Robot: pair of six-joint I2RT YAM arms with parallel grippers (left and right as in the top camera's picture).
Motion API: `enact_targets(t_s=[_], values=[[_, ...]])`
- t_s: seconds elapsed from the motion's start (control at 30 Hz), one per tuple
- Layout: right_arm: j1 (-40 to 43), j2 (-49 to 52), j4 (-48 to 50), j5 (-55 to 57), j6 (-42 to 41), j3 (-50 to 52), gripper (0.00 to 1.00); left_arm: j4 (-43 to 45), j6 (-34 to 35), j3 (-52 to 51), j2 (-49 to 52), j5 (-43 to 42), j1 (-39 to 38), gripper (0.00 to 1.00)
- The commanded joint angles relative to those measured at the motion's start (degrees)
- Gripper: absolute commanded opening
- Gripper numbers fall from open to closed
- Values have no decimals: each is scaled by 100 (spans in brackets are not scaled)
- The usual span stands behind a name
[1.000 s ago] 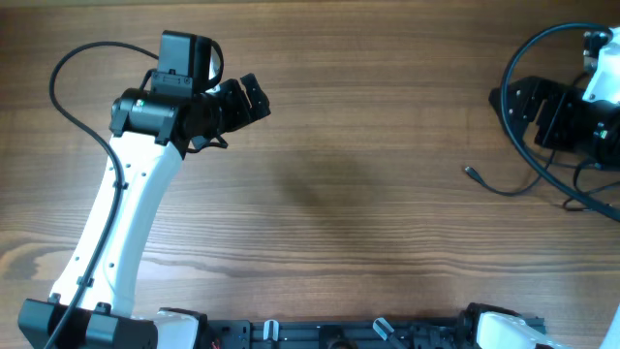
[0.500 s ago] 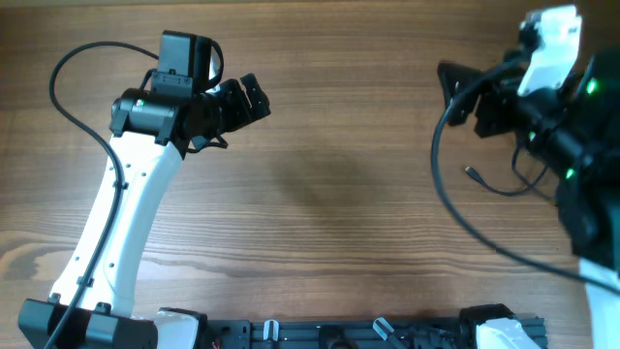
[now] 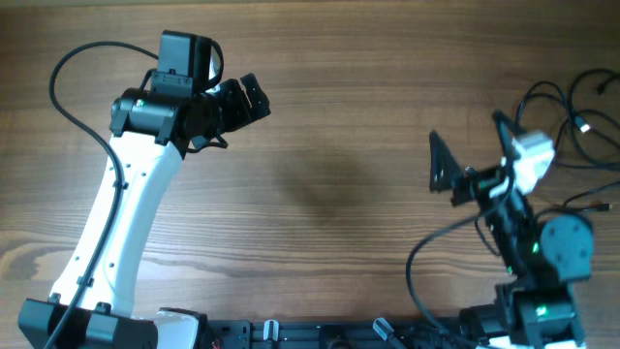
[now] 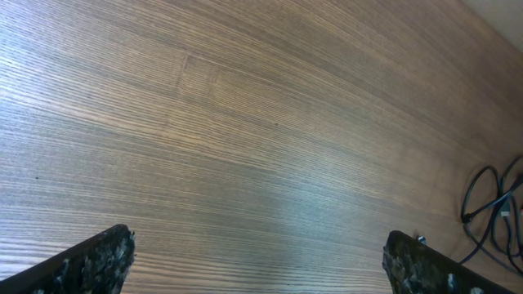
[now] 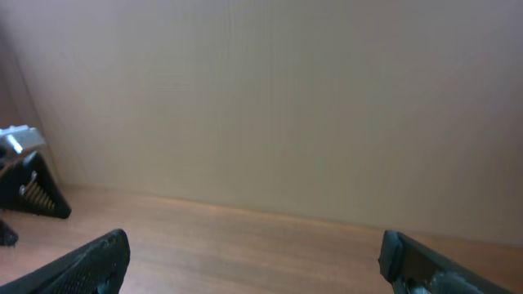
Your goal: Untangle cables
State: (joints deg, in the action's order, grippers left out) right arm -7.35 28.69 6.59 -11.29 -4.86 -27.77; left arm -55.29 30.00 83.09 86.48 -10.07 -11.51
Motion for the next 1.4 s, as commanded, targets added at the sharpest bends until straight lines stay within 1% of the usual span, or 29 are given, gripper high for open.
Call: enact_targets(t_s=[0.0, 0.07, 0.2, 0.5, 0.67, 0.73, 1.37], values=[[-31, -892, 341, 173, 37, 887, 100, 13, -111, 50, 59, 76, 17, 100], [-31, -1333, 452, 240, 35, 1327, 100, 13, -111, 50, 59, 76, 17, 100], [-31, -1884, 636, 258, 35, 1965, 100, 13, -111, 50, 59, 76, 17, 100], [-68, -2603, 568, 256, 24, 2758, 100, 13, -111, 50, 59, 76, 17, 100], [-68, -2852, -645, 236, -70, 2747, 100, 13, -111, 50, 59, 76, 17, 100], [-68, -2850, -605, 229, -173, 2745, 100, 13, -111, 50, 59, 74, 17, 100], [-66, -2815, -601, 236, -153, 2745, 100, 11, -114, 50, 59, 76, 17, 100]])
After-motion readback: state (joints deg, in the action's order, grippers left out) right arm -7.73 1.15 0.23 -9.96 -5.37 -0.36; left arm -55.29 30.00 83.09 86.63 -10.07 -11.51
